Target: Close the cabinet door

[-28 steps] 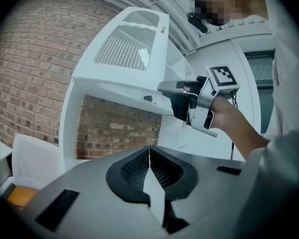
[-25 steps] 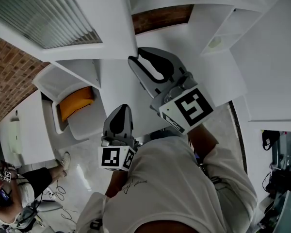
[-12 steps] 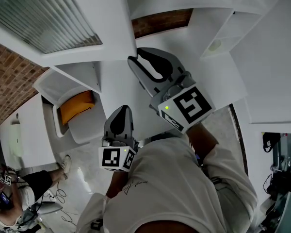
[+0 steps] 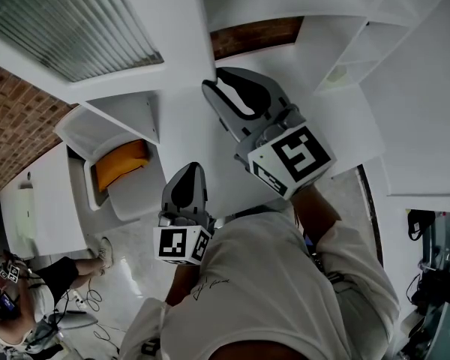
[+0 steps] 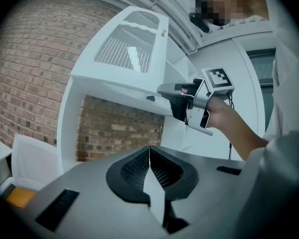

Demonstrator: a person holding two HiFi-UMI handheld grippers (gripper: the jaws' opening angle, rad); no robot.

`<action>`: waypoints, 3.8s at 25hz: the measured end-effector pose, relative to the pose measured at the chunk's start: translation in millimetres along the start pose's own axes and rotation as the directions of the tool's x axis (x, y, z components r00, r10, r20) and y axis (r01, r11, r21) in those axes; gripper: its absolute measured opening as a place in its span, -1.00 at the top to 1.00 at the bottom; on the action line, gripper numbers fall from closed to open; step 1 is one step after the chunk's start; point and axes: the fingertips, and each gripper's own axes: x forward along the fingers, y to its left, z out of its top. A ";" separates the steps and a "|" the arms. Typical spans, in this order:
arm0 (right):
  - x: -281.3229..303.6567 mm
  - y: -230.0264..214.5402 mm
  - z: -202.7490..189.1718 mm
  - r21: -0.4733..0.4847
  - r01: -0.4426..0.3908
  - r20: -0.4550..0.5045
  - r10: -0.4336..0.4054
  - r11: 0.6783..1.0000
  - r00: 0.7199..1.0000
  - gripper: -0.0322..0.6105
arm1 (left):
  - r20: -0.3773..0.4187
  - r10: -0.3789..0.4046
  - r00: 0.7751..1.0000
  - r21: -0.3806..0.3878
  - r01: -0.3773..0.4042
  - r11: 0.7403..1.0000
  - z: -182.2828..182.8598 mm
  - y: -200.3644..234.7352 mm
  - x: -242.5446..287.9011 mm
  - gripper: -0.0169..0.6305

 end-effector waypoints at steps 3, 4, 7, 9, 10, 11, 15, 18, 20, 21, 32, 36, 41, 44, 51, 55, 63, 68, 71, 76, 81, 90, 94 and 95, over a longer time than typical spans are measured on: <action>2.2 -2.4 -1.3 0.005 -0.002 0.003 0.002 1.000 1.000 0.63 | -0.003 0.010 1.000 -0.002 -0.010 1.000 -0.7 2.1 0.3 0.89; 2.5 -2.8 -1.7 0.007 -0.003 0.003 0.003 1.000 1.000 0.63 | -0.003 0.013 1.000 -0.003 -0.013 1.000 -0.8 2.5 0.0 0.89; 3.3 -4.1 -1.5 0.004 -0.006 0.003 0.006 1.000 1.000 0.63 | 0.002 0.015 1.000 -0.004 -0.015 1.000 0.2 1.7 -0.3 0.89; 4.7 -6.5 -1.2 -0.004 -0.008 0.002 0.008 1.000 1.000 0.63 | 0.006 0.015 1.000 -0.002 -0.015 1.000 0.6 0.3 1.0 0.89; 5.8 -8.1 -1.5 -0.006 -0.009 0.002 0.009 1.000 1.000 0.63 | 0.006 0.015 1.000 -0.002 -0.015 1.000 0.2 -0.1 1.8 0.89; 6.8 -9.7 -2.0 -0.006 -0.009 0.003 0.009 1.000 1.000 0.63 | 0.005 0.015 1.000 -0.002 -0.015 1.000 -0.6 -0.6 2.6 0.89; 9.7 -15.4 -3.0 0.010 -0.005 0.004 0.005 1.000 1.000 0.63 | 0.003 0.014 1.000 -0.012 -0.014 1.000 -3.5 -2.1 3.5 0.89; 12.3 -19.2 -3.9 0.030 0.001 -0.005 -0.001 1.000 1.000 0.63 | -0.004 0.020 1.000 -0.010 -0.021 1.000 -4.2 -1.3 2.7 0.89; 14.5 -21.8 -4.2 0.031 0.008 -0.006 -0.008 0.999 1.000 0.63 | -0.008 0.025 1.000 -0.010 -0.025 1.000 -4.4 -0.8 2.2 0.89; 15.6 -23.1 -4.3 0.032 0.012 -0.005 -0.012 0.999 1.000 0.63 | -0.007 0.026 1.000 -0.010 -0.026 1.000 -4.5 -0.6 1.8 0.90; 26.2 -36.2 -6.3 0.032 0.063 0.000 -0.063 0.997 0.998 0.63 | -0.022 0.024 0.999 -0.011 -0.025 1.000 -8.7 2.1 0.2 0.89; 29.9 -39.2 -5.7 0.029 0.076 0.001 -0.076 0.997 0.997 0.63 | -0.019 0.020 1.000 -0.007 -0.020 1.000 -6.6 2.3 -0.6 0.89; 34.3 -45.3 -6.5 0.028 0.092 0.003 -0.092 0.995 0.996 0.63 | -0.014 0.023 1.000 0.000 -0.023 1.000 -3.2 5.4 -0.9 0.89; 37.5 -48.4 -7.0 0.028 0.097 0.001 -0.097 0.995 0.995 0.63 | -0.010 0.025 1.000 -0.004 -0.025 1.000 -2.8 7.3 -1.0 0.89; 43.2 -53.3 -7.0 0.022 0.108 0.003 -0.108 0.994 0.994 0.63 | -0.016 0.013 1.000 -0.006 -0.013 1.000 -5.3 5.2 1.6 0.90; 46.2 -56.8 -8.4 0.016 0.120 0.008 -0.120 0.993 0.993 0.63 | -0.016 0.023 1.000 -0.007 -0.023 1.000 -6.1 8.7 2.2 0.89; 54.0 -63.2 -8.8 0.012 0.132 0.012 -0.132 0.991 0.991 0.66 | -0.012 0.018 1.000 -0.021 -0.018 1.000 -3.4 9.8 4.6 0.89; 61.0 -66.1 -10.0 0.005 0.138 0.012 -0.138 0.990 0.990 0.66 | -0.014 0.027 1.000 -0.024 -0.027 0.999 -2.7 16.3 5.1 0.89; 62.3 -68.2 -10.5 0.007 0.143 0.015 -0.143 0.990 0.990 0.67 | -0.016 0.032 0.999 -0.023 -0.032 0.999 -3.1 17.1 4.2 0.89; 64.7 -70.6 -11.1 0.014 0.154 0.024 -0.154 0.988 0.988 0.68 | -0.014 0.047 0.999 -0.024 -0.048 0.999 -0.8 22.1 2.0 0.89; 65.5 -72.4 -11.7 0.013 0.149 0.020 -0.149 0.989 0.989 0.68 | -0.017 0.071 0.997 -0.026 -0.071 0.997 1.1 27.2 -1.9 0.89; 64.2 -71.6 -10.7 0.010 0.146 0.030 -0.146 0.989 0.989 0.69 | -0.001 0.153 0.988 -0.044 -0.153 0.987 6.9 44.5 -19.4 0.89; 56.5 -67.4 -9.4 0.008 0.162 0.036 -0.163 0.987 0.986 0.70 | -0.003 0.155 0.988 -0.036 -0.155 0.987 9.8 44.1 -29.3 0.89; 54.1 -66.4 -9.5 0.006 0.167 0.036 -0.168 0.986 0.985 0.70 | -0.004 0.150 0.989 -0.034 -0.150 0.988 9.6 43.3 -30.9 0.89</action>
